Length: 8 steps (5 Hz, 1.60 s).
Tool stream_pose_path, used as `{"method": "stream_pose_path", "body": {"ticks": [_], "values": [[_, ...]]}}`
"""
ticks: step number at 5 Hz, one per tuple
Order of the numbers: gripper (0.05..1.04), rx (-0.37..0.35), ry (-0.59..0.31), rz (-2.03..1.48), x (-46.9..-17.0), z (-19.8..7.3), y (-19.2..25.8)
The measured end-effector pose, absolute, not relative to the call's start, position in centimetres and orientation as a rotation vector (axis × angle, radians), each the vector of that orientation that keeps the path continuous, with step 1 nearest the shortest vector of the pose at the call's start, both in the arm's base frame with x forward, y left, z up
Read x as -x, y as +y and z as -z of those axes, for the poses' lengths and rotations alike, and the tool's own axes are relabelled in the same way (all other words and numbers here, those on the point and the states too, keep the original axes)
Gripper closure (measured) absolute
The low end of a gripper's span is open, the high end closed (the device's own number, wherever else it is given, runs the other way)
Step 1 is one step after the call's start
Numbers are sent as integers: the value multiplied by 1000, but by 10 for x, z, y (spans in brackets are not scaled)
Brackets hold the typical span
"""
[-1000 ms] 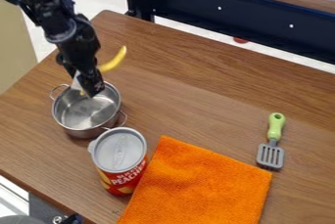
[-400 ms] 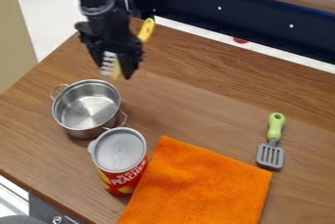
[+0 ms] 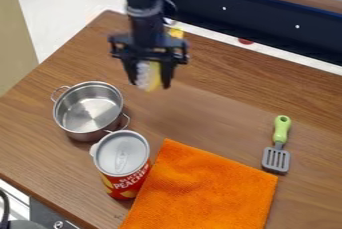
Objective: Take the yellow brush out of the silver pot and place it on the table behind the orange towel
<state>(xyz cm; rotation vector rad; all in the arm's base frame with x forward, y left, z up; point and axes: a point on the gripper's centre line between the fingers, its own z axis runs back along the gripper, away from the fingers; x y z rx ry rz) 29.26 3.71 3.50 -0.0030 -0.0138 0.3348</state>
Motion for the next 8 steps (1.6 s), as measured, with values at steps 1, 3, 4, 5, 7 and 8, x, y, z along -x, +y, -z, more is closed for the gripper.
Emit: {"method": "stream_pose_path", "body": {"ticks": [1, 3, 4, 5, 7, 8], "values": [[434, -57, 33, -331, -301, -15, 25], [434, -92, 146, -314, -316, 25, 5], [436, -103, 201, -283, -318, 29, 1], [438, -101, 214, -267, -315, 29, 1], [387, -76, 236, -211, -301, 30, -2], [127, -51, 227, -213, -299, 29, 0]]}}
